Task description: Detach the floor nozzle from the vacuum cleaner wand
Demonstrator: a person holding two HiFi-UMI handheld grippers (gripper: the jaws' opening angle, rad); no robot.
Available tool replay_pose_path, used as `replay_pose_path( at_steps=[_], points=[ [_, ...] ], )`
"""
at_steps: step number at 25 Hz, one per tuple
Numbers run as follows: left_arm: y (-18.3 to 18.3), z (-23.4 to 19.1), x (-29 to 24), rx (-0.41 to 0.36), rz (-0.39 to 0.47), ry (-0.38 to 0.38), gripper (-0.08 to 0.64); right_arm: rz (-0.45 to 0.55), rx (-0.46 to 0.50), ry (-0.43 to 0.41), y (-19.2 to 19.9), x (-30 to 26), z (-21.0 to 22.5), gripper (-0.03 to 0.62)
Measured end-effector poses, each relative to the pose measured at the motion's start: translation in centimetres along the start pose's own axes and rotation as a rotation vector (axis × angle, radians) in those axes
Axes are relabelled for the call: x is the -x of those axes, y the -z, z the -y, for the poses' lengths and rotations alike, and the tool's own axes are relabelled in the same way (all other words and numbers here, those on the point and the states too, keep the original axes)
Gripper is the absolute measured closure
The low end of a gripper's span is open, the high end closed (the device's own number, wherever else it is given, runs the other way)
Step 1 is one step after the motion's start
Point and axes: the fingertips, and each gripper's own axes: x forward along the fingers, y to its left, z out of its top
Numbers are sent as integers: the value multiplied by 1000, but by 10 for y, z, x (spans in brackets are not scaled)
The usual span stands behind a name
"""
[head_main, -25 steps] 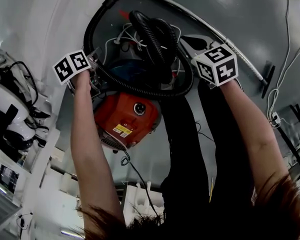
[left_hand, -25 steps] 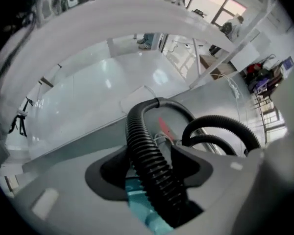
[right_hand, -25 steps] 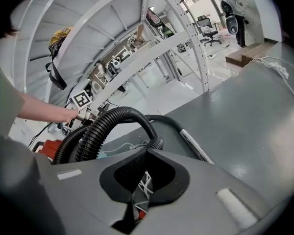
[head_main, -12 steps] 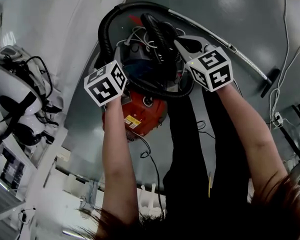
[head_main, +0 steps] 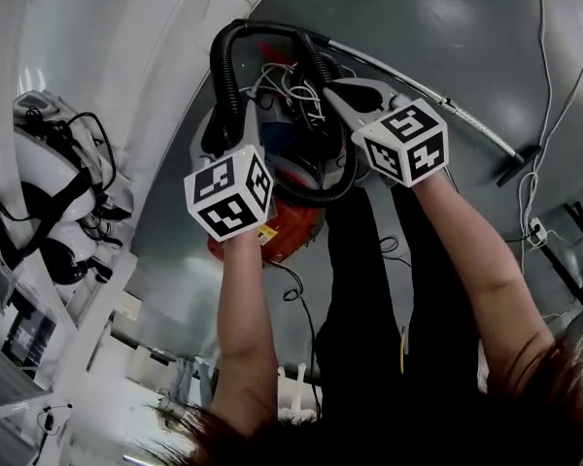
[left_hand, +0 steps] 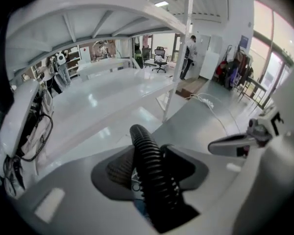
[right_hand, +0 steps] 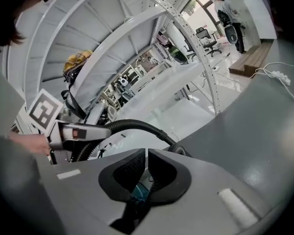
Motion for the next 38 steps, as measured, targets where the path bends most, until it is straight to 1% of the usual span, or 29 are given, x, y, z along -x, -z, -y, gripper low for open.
replay_pose_path(
  at_steps=[2, 5, 9, 12, 14, 17, 19, 21, 22, 24, 26, 28, 30, 32, 35, 36, 37, 38],
  points=[
    [-3, 3, 31, -35, 54, -3, 360, -2, 15, 0, -5, 2, -4, 551],
    [-17, 10, 75, -57, 147, 12, 364, -17, 79, 8, -12, 5, -7, 506],
    [-36, 24, 128, -108, 250, 38, 365, -11, 147, 70, -24, 11, 2, 459],
    [-48, 33, 166, -149, 292, 59, 365, -14, 189, 119, -31, 16, 15, 442],
    [-54, 37, 191, -166, 301, 70, 365, -31, 236, 152, -33, 20, 26, 430],
    [-62, 41, 225, -187, 294, 89, 367, -82, 337, 188, -30, 20, 45, 412],
    [-63, 43, 247, -180, 276, 116, 367, -144, 402, 185, -19, 18, 58, 387],
    [-62, 43, 263, -166, 270, 143, 368, -218, 463, 164, -4, 15, 66, 369],
    [-61, 42, 268, -164, 268, 149, 370, -254, 501, 156, 3, 13, 68, 348],
    [-60, 38, 274, -170, 266, 147, 370, -315, 585, 166, 14, 11, 76, 326],
    [-58, 32, 277, -182, 264, 137, 371, -372, 622, 188, 26, 10, 89, 307],
    [-56, 26, 279, -197, 260, 123, 374, -434, 608, 195, 40, 10, 102, 307],
    [-54, 20, 281, -212, 257, 109, 374, -484, 610, 181, 53, 9, 109, 319],
    [-52, 14, 285, -225, 252, 97, 374, -514, 639, 148, 65, 4, 105, 318],
    [-48, 5, 292, -242, 246, 84, 376, -543, 714, 84, 82, -11, 86, 322],
    [-46, 2, 295, -247, 244, 81, 376, -541, 728, 72, 84, -16, 80, 336],
    [-45, -1, 299, -252, 243, 79, 376, -532, 730, 67, 85, -20, 76, 367],
    [-44, -3, 302, -256, 241, 77, 376, -522, 720, 66, 84, -22, 73, 419]
  ],
)
